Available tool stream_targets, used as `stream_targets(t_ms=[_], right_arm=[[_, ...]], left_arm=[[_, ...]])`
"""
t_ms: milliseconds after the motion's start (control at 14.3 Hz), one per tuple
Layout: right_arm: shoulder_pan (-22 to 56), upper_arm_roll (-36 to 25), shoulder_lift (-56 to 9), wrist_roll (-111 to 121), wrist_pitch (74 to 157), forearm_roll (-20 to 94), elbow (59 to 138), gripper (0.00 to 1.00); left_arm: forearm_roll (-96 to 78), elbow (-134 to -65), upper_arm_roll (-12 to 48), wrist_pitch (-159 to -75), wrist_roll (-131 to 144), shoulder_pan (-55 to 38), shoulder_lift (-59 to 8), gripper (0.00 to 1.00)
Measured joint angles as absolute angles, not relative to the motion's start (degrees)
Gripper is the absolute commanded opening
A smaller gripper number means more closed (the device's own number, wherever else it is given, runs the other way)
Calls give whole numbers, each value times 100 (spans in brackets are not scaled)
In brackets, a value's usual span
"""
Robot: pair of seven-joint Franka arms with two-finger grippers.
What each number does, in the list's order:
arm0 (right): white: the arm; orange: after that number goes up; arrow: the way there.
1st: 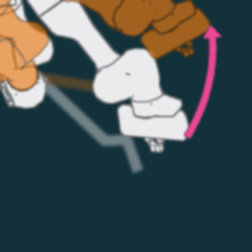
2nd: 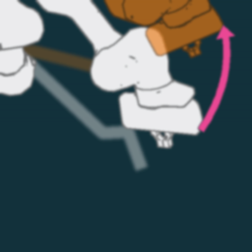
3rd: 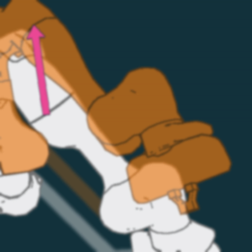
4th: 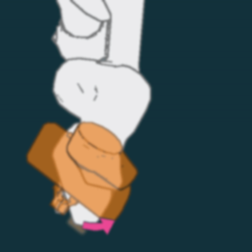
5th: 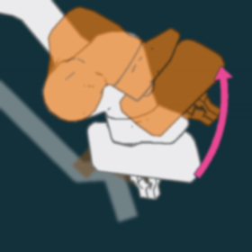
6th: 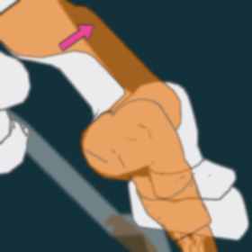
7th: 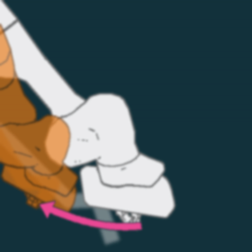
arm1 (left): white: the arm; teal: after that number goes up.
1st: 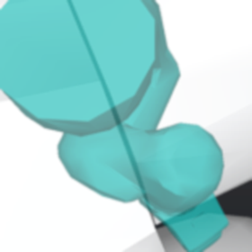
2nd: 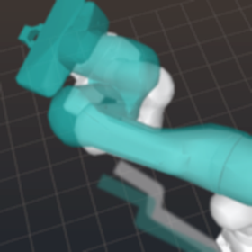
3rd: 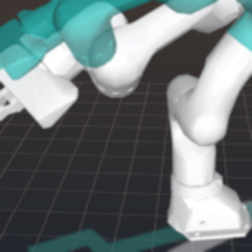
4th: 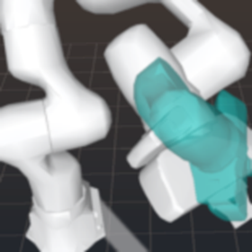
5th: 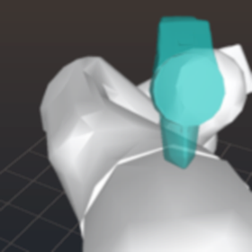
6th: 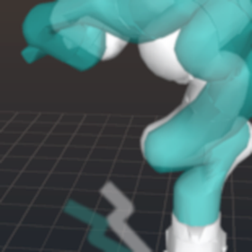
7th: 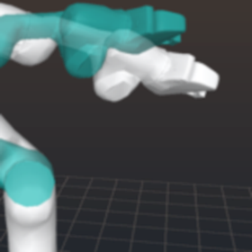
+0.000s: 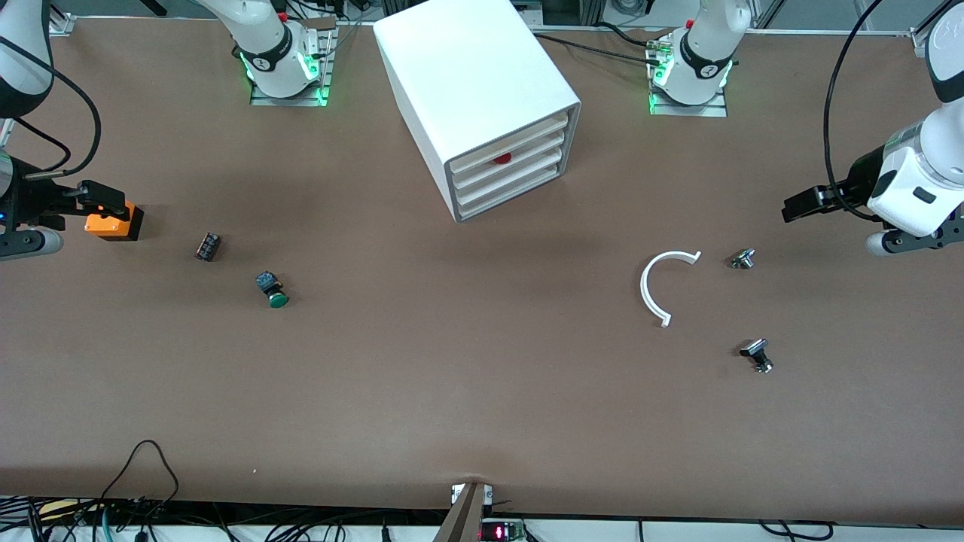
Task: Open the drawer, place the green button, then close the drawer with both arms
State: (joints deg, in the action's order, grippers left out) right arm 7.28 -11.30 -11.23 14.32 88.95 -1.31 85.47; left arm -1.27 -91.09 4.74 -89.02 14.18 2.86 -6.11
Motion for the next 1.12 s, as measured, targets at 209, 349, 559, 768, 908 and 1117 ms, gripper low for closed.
stream_targets(t_ms=[209,349,559,768,908,1117], right_arm=[[728,-1130,-1131,1432,8895,-131,8547,100],[729,-1130,-1131,1433,8895,-131,8547,100],[729,-1129,-1131,1433,8895,-131,8547,100],[730,-1129,-1131,1434,8895,-131,8547,100],[730,-1129,-1131,1434,8895,-130,8547,100],[731,-1129,-1132,1434,8895,-130,8547,100]], left_arm=[[-131,-9109,474,-8892,1418,285,-642,100],[-162,-9109,487,-8786,1418,278,-661,100],[-610,-9115,499,-8548,1418,251,-710,100],[-967,-9146,521,-8427,1418,217,-886,100],[-1509,-9282,544,-8440,1418,184,-1056,100],[-1915,-9648,680,-8916,1408,73,-1251,100]])
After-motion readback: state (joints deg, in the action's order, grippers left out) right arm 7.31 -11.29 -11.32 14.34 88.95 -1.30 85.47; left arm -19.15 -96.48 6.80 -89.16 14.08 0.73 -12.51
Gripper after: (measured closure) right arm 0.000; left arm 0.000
